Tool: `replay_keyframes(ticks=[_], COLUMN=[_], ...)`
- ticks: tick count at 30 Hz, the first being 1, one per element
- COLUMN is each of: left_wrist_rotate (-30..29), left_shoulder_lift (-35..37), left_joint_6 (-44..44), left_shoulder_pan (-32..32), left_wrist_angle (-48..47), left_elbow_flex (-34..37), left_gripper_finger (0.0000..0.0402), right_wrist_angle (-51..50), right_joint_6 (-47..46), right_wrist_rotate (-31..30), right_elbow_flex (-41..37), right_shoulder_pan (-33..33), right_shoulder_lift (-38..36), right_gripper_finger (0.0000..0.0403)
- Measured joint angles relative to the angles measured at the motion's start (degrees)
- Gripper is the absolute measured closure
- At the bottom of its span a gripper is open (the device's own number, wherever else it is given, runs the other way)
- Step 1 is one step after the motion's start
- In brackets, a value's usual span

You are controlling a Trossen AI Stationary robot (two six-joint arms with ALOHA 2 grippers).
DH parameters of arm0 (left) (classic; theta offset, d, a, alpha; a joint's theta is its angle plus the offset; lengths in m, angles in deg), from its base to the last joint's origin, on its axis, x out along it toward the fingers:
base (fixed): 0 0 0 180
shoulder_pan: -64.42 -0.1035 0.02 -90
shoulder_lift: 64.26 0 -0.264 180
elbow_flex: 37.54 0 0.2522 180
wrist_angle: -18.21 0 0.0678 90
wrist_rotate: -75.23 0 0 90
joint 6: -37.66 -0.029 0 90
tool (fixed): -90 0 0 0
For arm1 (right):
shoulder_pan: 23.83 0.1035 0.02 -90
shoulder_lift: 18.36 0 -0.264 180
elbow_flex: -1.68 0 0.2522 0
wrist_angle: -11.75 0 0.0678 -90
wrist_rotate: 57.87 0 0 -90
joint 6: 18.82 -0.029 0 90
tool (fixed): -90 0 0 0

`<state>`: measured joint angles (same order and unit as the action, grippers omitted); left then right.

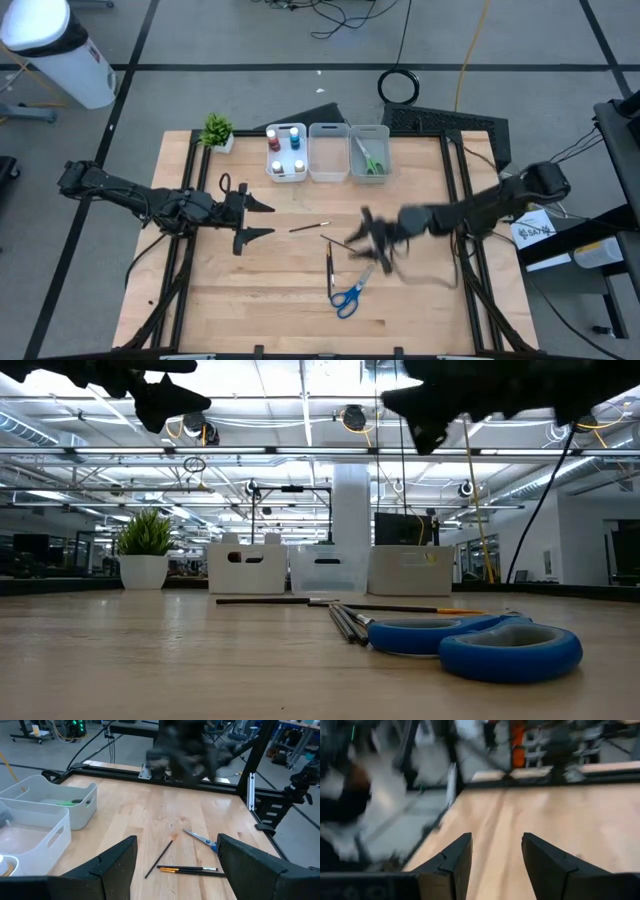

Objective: Pick & Place Paint Supplies
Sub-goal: Put the blue scissors into the gray bin

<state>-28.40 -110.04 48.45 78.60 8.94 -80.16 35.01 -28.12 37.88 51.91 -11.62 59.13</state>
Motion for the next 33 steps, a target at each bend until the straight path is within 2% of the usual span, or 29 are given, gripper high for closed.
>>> replay_keyframes(ticks=[3,6,8,14,17,22,25,33], left_wrist_rotate=[0.0,0.0,0.0,0.0,0.0,0.0,0.0,0.0], left_shoulder_lift=[0.0,0.0,0.0,0.0,0.0,0.0,0.0,0.0], left_joint_6=[-0.1,-0.1,-0.1,-0.1,-0.1,-0.1,-0.1,0.2], left_shoulder_pan=[0.0,0.0,0.0,0.0,0.0,0.0,0.0,0.0], left_wrist_angle=[0.1,0.0,0.0,0.1,0.0,-0.1,-0.1,-0.1], left_elbow_flex=[0.0,0.0,0.0,0.0,0.0,0.0,0.0,0.0], left_gripper_finger=[0.0117,0.0117,0.0117,0.0117,0.0117,0.0117,0.0117,0.0117], right_wrist_angle=[-0.9,-4.6,-11.3,-42.9,-52.2,-54.6,-56.8,-59.3], right_joint_6=[5.2,6.9,6.9,7.8,10.1,8.7,6.3,-3.8], right_wrist_rotate=[-5.6,-8.8,-8.7,-8.8,-8.6,-4.1,-3.6,-11.5], right_elbow_flex=[1.2,6.1,11.4,28.2,33.2,35.2,35.2,33.8], right_shoulder_pan=[9.3,15.2,16.5,16.3,16.0,14.5,13.5,11.0], right_shoulder_lift=[4.3,10.9,15.6,28.3,32.1,34.0,34.0,33.8], right_gripper_finger=[0.0245,0.0237,0.0226,0.0179,0.0153,0.0131,0.0129,0.0143])
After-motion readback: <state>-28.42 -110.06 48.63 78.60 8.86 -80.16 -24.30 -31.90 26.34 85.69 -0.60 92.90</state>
